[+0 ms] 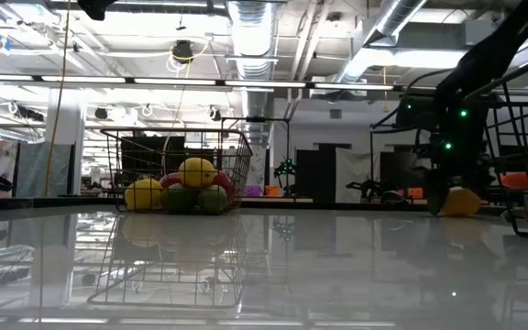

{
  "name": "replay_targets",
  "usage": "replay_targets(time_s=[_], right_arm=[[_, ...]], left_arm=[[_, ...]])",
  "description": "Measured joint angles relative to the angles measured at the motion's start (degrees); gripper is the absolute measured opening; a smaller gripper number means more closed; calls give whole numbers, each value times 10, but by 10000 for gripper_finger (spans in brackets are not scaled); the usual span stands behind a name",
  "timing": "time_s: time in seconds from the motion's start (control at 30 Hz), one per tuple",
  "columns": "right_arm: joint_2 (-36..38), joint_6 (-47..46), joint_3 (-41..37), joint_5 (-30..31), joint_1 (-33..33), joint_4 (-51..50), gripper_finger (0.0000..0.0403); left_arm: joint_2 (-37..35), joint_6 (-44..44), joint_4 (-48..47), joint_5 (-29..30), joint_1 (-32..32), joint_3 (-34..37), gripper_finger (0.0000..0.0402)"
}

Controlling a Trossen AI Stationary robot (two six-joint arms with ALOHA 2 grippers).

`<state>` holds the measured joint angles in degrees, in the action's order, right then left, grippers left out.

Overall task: Sort produce into baskets
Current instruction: Put the lemon into the left wire basket

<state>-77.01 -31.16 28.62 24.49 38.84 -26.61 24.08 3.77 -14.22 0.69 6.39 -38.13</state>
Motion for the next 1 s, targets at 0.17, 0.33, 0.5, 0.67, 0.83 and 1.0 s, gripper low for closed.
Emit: replay_targets(time_s=[0.17, 0.33, 0.5, 0.67, 0.83, 1.0], right_arm=[[-1, -3, 18, -7, -10, -32, 286], [-3, -1, 57, -66, -34, -91, 264], [-2, -15, 100, -196, -91, -95, 264], [-2, -57, 137, -242, -193, -46, 272], [-2, -78, 161, -236, -292, 85, 275], [-2, -76, 167, -160, -353, 236, 276]], left_arm=[[0, 0, 0, 1, 0, 0, 279], [-1, 0, -1, 8, 0, 0, 279], [-15, 0, -10, 8, 0, -4, 279], [-33, -3, -11, 8, 0, -5, 279], [-35, -13, -13, -5, 0, -5, 279], [-33, -14, -13, -5, 0, -5, 279]])
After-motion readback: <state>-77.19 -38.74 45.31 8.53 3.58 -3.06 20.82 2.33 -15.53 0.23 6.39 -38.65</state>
